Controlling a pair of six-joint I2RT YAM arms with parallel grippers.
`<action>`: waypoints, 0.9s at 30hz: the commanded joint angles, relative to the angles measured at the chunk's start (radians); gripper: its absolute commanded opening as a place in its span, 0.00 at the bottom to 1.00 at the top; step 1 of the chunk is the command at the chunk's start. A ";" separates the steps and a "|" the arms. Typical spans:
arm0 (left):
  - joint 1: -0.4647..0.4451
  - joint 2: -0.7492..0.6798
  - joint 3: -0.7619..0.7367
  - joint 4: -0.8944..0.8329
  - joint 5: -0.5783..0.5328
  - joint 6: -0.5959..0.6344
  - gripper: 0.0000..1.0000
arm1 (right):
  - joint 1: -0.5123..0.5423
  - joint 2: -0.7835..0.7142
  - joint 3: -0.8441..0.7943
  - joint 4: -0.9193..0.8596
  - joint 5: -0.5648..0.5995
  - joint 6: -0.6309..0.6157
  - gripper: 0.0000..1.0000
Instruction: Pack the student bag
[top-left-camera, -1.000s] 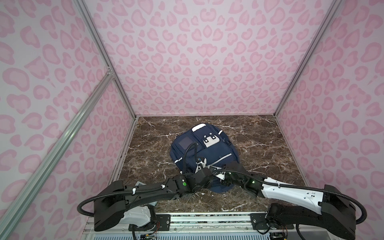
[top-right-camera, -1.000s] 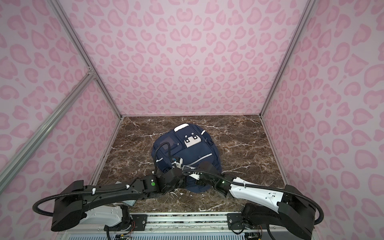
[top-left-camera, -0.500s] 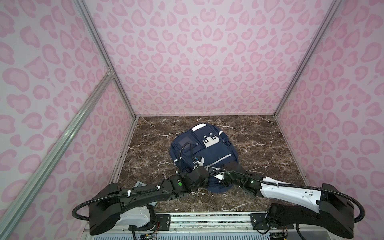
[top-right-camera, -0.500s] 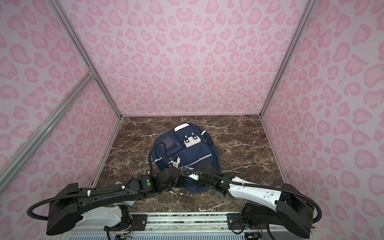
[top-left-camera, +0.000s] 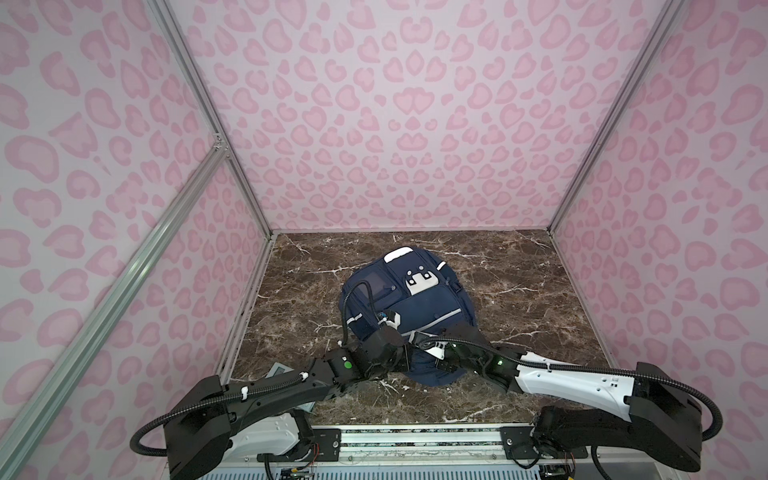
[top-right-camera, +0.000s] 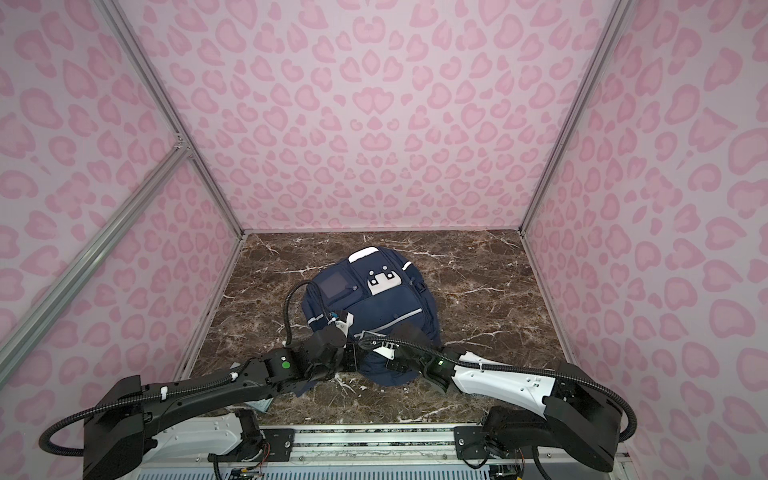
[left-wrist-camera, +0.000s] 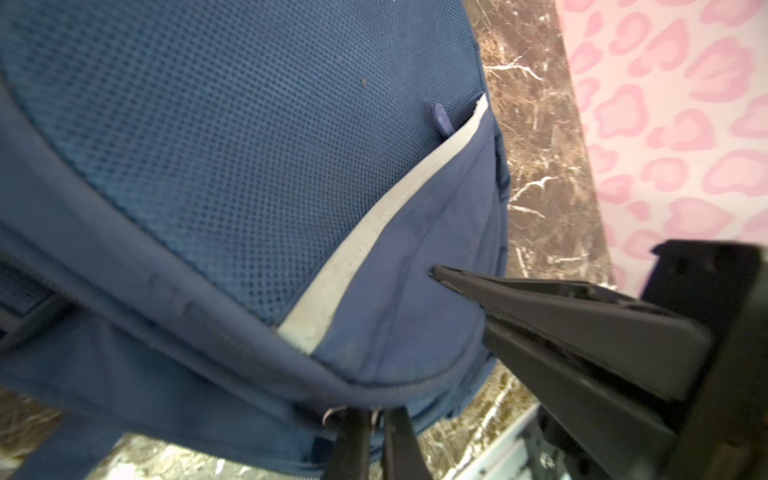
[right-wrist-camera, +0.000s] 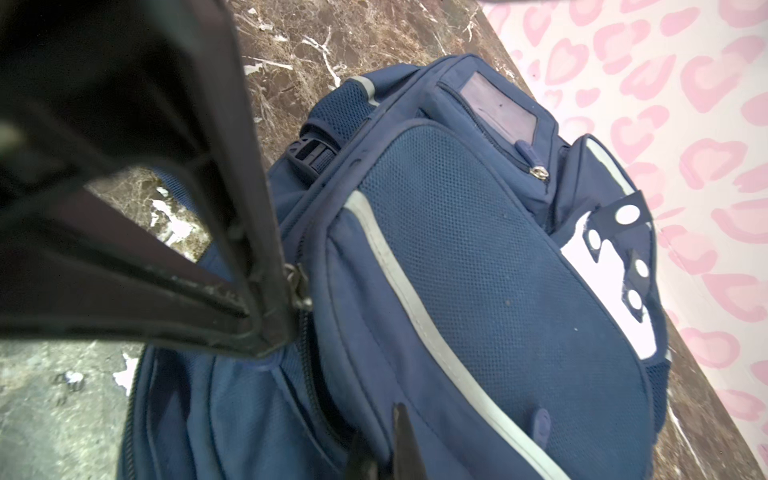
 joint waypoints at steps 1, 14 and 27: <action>0.015 -0.031 -0.010 0.089 0.162 -0.018 0.04 | 0.001 0.011 0.002 -0.010 -0.002 -0.006 0.00; 0.057 -0.019 0.006 0.117 0.255 -0.029 0.03 | 0.021 0.027 -0.015 0.019 -0.020 -0.008 0.00; 0.231 -0.200 -0.073 -0.223 0.142 0.112 0.12 | 0.018 0.047 -0.001 -0.005 0.051 -0.018 0.00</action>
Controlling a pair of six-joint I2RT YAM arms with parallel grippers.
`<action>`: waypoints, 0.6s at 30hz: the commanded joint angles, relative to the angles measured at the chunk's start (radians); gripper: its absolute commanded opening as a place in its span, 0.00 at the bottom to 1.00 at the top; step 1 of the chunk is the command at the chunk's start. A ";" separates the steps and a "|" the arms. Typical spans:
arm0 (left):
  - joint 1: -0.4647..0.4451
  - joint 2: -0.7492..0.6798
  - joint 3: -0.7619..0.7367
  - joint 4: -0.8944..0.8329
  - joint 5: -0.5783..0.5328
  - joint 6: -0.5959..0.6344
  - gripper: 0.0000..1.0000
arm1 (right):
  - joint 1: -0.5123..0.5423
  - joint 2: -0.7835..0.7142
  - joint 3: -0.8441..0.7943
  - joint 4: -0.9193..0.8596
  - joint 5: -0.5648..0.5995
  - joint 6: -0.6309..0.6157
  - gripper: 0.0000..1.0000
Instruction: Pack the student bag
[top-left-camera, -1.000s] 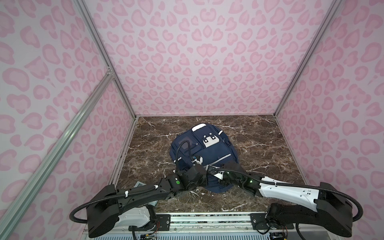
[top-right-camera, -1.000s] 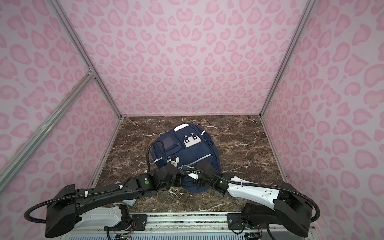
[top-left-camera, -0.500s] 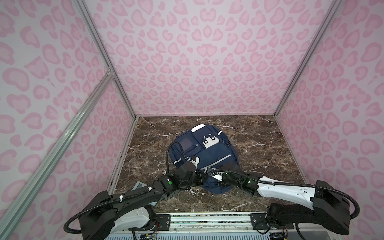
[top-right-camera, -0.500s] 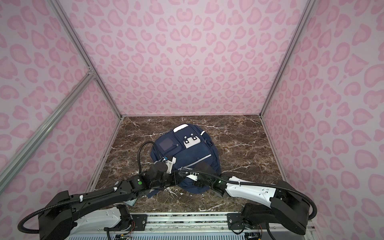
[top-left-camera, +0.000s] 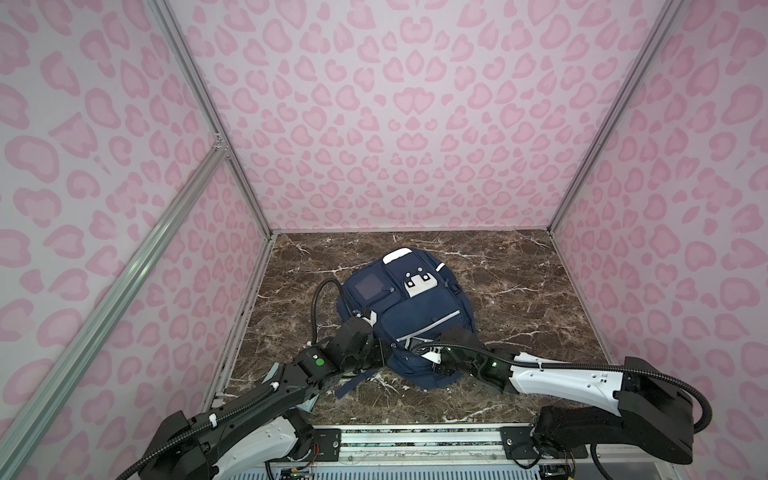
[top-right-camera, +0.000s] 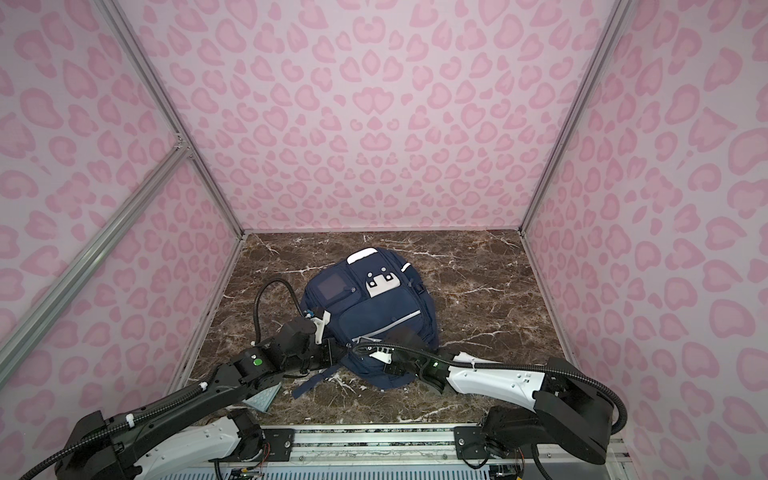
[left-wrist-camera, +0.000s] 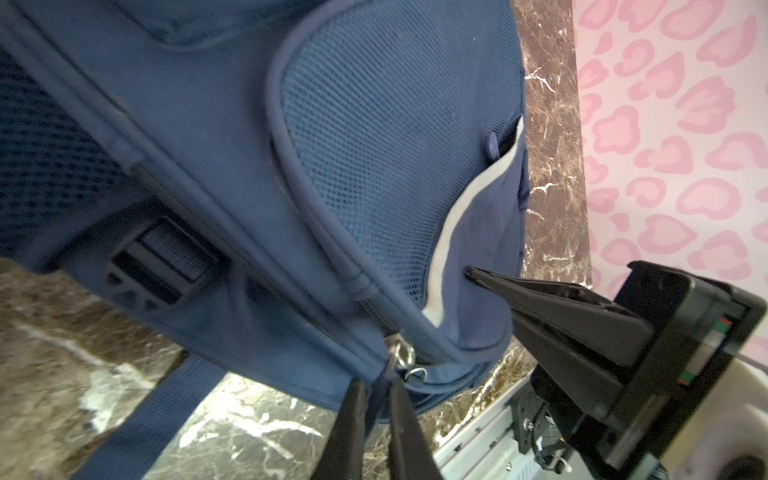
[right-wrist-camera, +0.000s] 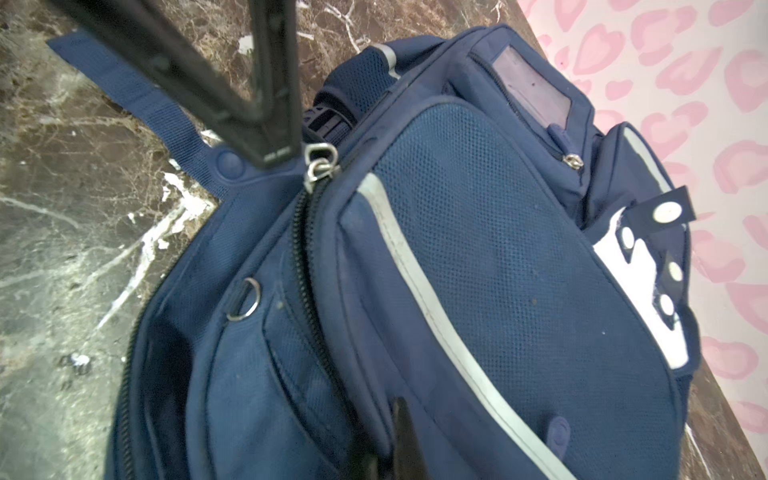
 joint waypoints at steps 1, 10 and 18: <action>0.001 -0.024 -0.007 -0.035 -0.039 0.036 0.12 | -0.001 0.002 0.003 -0.015 0.034 -0.001 0.00; -0.125 -0.023 0.032 0.027 -0.202 0.204 0.33 | -0.001 -0.011 -0.005 -0.009 0.030 0.000 0.00; -0.127 0.105 0.020 0.079 -0.317 0.251 0.32 | -0.001 -0.016 -0.005 -0.011 0.022 0.001 0.00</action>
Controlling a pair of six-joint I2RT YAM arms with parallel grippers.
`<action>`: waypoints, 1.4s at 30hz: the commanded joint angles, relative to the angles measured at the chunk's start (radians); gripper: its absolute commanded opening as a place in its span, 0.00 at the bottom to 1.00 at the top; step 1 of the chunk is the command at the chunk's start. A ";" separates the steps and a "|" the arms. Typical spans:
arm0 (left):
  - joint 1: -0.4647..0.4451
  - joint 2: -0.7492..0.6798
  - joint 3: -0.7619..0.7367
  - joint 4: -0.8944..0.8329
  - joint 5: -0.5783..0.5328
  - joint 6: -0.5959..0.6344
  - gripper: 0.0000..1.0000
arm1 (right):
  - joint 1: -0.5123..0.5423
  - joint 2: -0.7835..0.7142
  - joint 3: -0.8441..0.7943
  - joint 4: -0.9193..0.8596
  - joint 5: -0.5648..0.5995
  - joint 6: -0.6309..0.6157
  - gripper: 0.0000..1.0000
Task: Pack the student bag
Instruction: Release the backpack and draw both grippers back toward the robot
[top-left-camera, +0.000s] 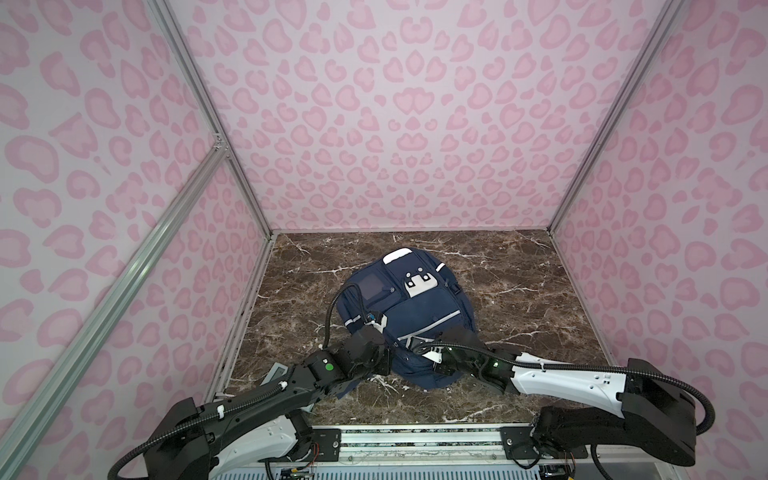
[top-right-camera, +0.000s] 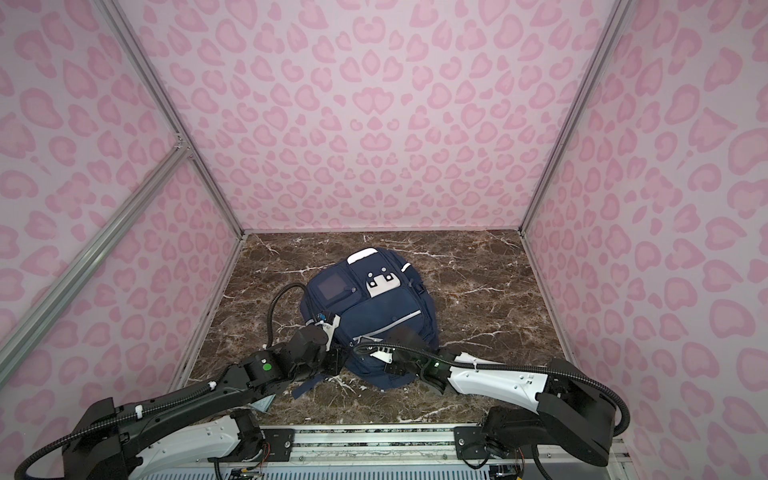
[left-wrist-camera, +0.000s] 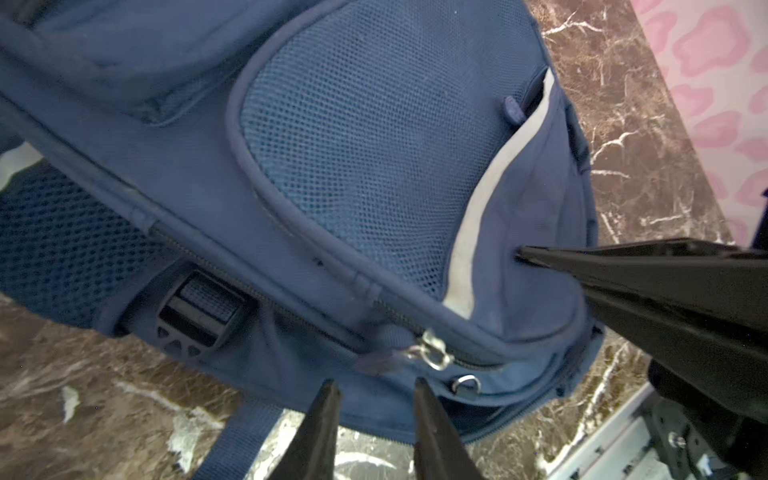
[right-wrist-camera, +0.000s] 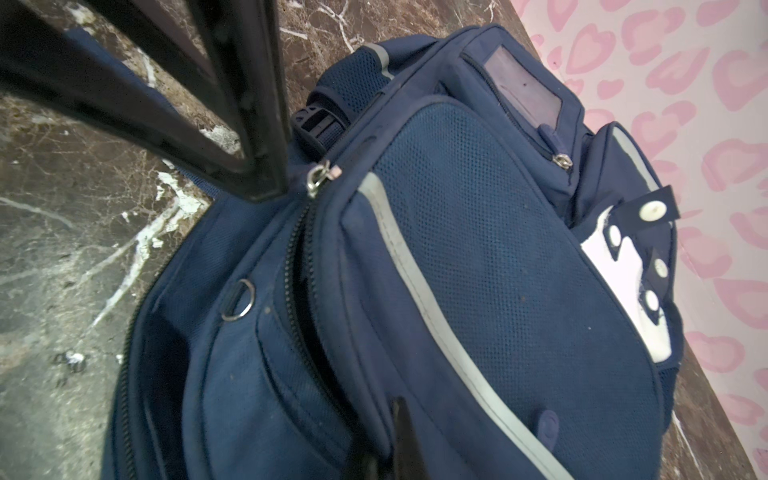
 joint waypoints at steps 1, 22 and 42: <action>0.001 0.035 0.023 0.022 -0.124 0.012 0.32 | -0.001 -0.001 -0.005 -0.007 0.014 0.001 0.00; 0.515 -0.359 0.045 -0.278 0.004 -0.092 0.88 | 0.256 0.200 0.300 0.026 0.097 0.561 0.99; 1.093 -0.071 0.152 -0.139 0.483 -0.014 0.96 | 0.456 0.947 0.933 -0.015 -0.055 0.430 0.99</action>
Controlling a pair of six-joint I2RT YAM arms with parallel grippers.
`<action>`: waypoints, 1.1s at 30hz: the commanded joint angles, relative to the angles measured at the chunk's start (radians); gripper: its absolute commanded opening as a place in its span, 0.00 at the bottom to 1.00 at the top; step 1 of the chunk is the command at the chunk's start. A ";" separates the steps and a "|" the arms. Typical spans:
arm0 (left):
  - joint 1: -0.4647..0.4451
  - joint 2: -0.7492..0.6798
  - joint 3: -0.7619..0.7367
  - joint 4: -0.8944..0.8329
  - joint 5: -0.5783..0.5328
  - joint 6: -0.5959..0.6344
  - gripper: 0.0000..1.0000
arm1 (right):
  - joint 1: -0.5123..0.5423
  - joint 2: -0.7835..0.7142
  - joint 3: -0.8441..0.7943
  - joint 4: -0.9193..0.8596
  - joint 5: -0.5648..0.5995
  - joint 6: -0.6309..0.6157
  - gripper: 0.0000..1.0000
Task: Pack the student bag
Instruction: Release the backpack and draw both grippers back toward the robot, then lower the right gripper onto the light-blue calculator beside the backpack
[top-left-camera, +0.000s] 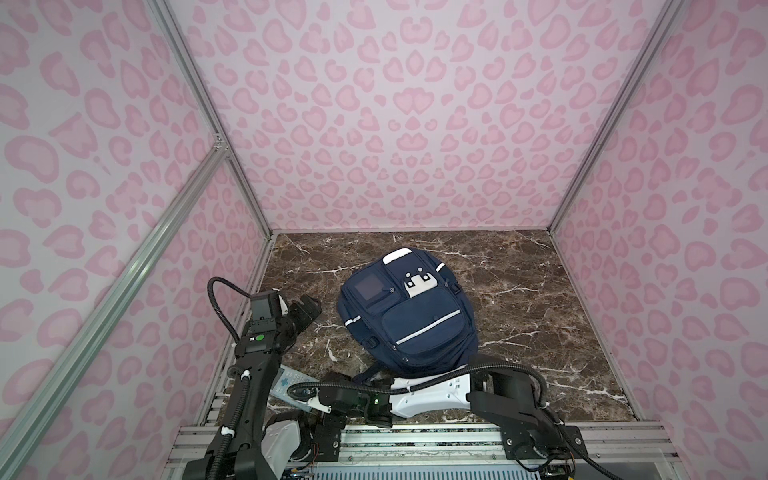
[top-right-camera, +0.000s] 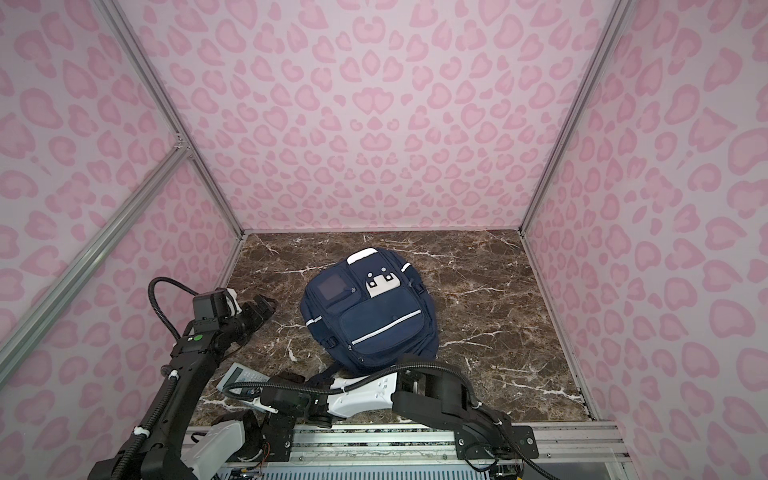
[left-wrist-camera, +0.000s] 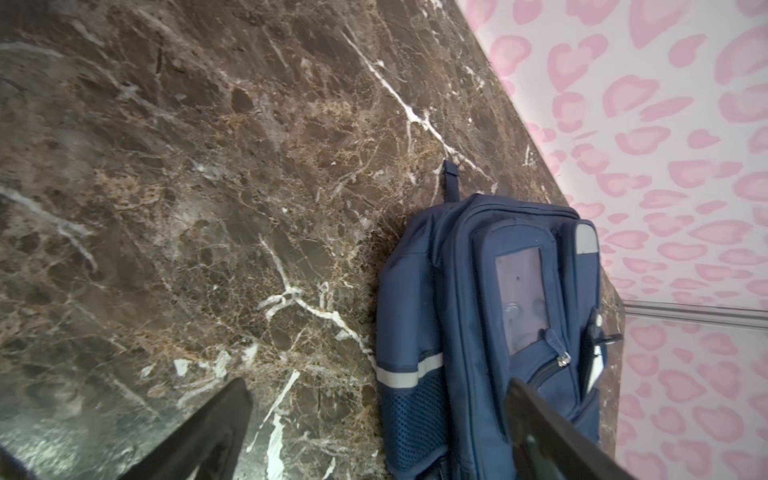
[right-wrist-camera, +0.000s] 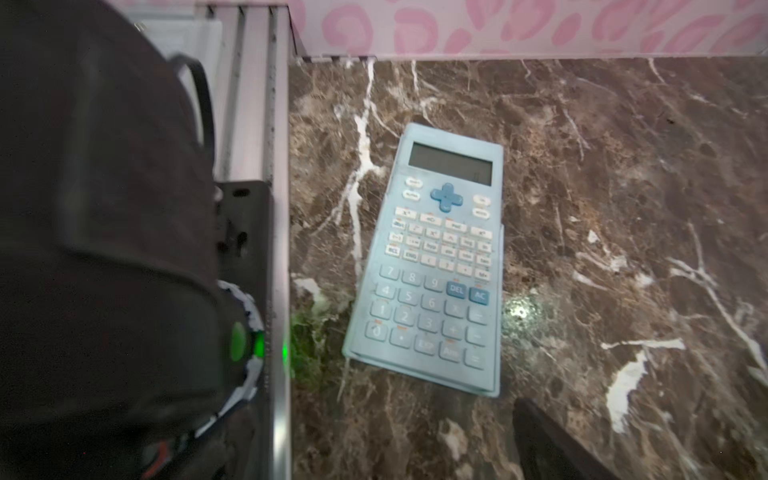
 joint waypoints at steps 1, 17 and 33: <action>0.008 0.001 0.045 0.008 0.033 0.032 0.96 | -0.005 0.070 0.077 -0.013 -0.002 0.001 0.99; 0.010 0.048 0.122 0.033 0.119 0.009 0.98 | -0.057 0.343 0.402 -0.086 -0.028 0.020 0.94; -0.014 0.066 0.105 0.033 0.145 0.049 0.99 | -0.096 0.250 0.346 -0.253 0.035 0.019 0.62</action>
